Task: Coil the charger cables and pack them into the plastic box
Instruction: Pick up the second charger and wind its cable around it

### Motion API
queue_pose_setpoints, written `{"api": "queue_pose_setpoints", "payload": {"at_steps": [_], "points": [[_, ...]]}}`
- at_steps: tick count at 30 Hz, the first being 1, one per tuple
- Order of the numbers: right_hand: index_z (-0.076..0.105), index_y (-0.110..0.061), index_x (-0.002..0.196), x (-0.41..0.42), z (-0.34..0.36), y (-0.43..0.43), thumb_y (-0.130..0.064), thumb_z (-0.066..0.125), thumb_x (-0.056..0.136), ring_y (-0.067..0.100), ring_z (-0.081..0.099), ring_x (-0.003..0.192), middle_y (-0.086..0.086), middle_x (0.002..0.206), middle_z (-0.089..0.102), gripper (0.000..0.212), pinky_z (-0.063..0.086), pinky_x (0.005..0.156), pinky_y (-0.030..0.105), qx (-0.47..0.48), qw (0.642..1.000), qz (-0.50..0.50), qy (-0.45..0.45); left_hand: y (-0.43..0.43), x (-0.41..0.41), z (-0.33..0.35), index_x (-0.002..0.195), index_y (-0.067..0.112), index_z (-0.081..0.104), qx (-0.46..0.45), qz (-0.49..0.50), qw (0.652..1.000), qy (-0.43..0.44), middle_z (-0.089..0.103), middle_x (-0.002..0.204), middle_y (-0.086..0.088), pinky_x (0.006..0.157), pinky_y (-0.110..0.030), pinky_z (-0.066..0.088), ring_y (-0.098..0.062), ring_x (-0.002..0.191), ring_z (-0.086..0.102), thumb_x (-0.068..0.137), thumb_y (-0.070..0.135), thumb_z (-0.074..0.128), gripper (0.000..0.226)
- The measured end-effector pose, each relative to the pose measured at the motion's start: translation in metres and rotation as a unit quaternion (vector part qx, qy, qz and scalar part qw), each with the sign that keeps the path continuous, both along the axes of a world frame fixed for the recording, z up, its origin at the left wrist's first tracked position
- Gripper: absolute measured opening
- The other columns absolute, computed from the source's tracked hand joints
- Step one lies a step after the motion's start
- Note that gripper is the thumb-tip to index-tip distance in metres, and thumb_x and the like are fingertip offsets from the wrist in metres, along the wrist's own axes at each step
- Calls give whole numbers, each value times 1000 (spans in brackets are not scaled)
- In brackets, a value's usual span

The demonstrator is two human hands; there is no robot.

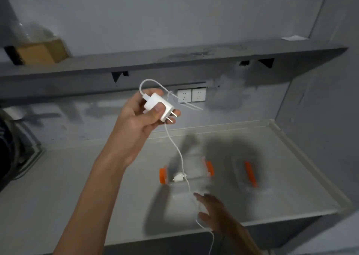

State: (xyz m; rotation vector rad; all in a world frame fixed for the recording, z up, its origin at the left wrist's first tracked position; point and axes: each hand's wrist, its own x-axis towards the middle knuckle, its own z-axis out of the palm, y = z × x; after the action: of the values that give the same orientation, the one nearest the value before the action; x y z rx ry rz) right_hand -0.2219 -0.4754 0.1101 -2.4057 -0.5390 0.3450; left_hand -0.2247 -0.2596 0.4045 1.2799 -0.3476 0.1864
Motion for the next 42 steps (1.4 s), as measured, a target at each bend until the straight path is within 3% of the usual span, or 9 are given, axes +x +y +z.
{"api": "queue_pose_setpoints", "payload": {"at_steps": [3, 9, 13, 17, 20, 26, 30, 35, 42], "points": [[9, -29, 149, 3, 26, -6, -25, 55, 85, 14, 4, 149, -17, 157, 9, 80, 16, 121, 40, 87, 996, -5, -3, -24, -8, -14, 112, 13, 59, 73, -32, 996, 31, 68, 100, -15, 81, -36, 55, -35, 93, 72, 86, 2, 62, 29], [40, -16, 143, 4, 135, 15, -26, 11, 103, 25, 67, 94, 11, 113, 69, 51, 52, 86, 35, 590, 768, 13, 248, -42, -9, -28, 124, 10, 48, 166, -81, 981, 57, 63, 110, -19, 86, -33, 57, -30, 99, 72, 89, -10, 57, 42], [61, -3, 123, 3, 135, 12, -14, 38, 100, 15, 60, 61, 7, 73, 66, 33, 50, 61, 24, 464, 865, -14, 188, -25, -8, -27, 122, 17, 48, 224, -64, 970, 64, 51, 125, -21, 79, -23, 57, -27, 107, 69, 89, -9, 59, 43], [51, -8, 134, 17, 127, -1, -14, 45, 97, 28, 60, 114, 13, 123, 63, 38, 45, 93, 22, 47, 990, -108, 82, -4, -5, -21, 123, 30, 45, 338, -16, 940, 50, 52, 127, -1, 92, -40, 56, -20, 112, 63, 89, 4, 63, 47], [48, -9, 135, 21, 147, -19, -17, 37, 100, 31, 50, 126, 12, 137, 54, 38, 40, 105, 37, -197, 962, -183, 46, 0, -8, -16, 114, 25, 47, 319, -12, 947, 43, 55, 120, -4, 71, -25, 58, -20, 100, 63, 86, 0, 67, 42], [47, -20, 139, 25, 208, -22, -7, 45, 98, 22, 47, 134, 4, 143, 52, 43, 35, 112, 37, 210, 921, -254, -210, 9, -9, -16, 104, 22, 57, 277, 20, 960, 18, 67, 102, -5, 61, -13, 50, -5, 78, 64, 86, 0, 66, 30], [58, -11, 128, 7, 232, 40, -18, 48, 96, 24, 67, 101, 8, 113, 70, 35, 53, 89, 39, 493, 869, -33, -19, 9, -7, -12, 108, 12, 64, 203, -4, 979, 11, 70, 86, 7, 68, -17, 54, -7, 81, 68, 85, -1, 67, 27], [64, -24, 78, 7, 202, 88, -25, 44, 98, 8, 36, 43, -5, 59, 49, 28, 31, 45, 26, 541, 835, -101, -27, 13, 0, -12, 114, 3, 64, -1, -80, 991, 108, 66, 89, -12, 82, -36, 60, -27, 83, 68, 85, 3, 63, 28], [65, -8, 89, -11, 165, 113, -17, 41, 101, 7, 34, 34, 0, 52, 44, 29, 25, 34, 17, 438, 884, -160, 24, 22, 25, -33, 109, 4, 67, -18, 15, 984, 175, 67, 87, -7, 64, -24, 49, -18, 77, 60, 90, 14, 62, 22]]}}
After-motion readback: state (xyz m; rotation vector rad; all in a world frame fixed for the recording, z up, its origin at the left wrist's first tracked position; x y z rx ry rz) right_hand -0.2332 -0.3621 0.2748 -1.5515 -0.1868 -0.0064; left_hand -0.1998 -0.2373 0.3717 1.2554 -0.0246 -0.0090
